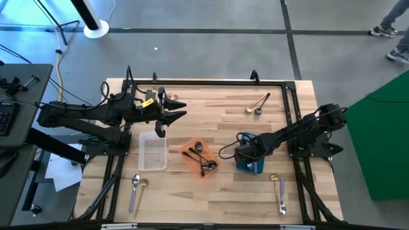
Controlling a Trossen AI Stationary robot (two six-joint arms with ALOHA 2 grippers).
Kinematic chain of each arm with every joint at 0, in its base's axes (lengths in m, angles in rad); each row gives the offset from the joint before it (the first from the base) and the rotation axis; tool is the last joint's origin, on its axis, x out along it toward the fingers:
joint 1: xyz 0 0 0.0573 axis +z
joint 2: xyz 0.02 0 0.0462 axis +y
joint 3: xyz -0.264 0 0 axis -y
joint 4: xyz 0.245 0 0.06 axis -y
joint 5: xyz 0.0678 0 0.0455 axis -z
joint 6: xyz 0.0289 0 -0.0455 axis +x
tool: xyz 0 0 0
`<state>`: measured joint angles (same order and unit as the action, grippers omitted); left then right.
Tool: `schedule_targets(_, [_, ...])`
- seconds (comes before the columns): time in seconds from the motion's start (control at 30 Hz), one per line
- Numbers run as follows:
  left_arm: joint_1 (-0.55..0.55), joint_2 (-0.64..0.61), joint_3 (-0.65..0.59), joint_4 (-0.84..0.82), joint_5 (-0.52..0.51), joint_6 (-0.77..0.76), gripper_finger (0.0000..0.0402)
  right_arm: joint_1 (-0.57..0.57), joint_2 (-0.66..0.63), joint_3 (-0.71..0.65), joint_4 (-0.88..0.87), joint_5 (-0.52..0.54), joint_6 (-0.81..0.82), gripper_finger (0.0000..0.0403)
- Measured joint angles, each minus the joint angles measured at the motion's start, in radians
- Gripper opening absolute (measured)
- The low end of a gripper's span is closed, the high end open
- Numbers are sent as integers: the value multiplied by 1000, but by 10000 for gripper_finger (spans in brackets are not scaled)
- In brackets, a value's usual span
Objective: Sort silverware by color (type)
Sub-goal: Put the top purple spoon into the blue bin, then put the left purple spoon into the blue bin
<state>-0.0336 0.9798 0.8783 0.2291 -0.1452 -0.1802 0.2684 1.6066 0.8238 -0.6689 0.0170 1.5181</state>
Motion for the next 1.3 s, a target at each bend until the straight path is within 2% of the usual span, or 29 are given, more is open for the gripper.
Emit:
schedule_targets(0.37, [0, 0, 0, 0, 0, 0, 138, 0, -2, 1, -2, 0, 0, 41])
schedule_targets(0.87, [0, 0, 0, 0, 0, 0, 138, 0, -3, 3, -1, 1, 0, 138])
schedule_targets(1.3, [0, 0, 0, 0, 0, 0, 138, 0, -3, 3, -1, 1, 0, 152])
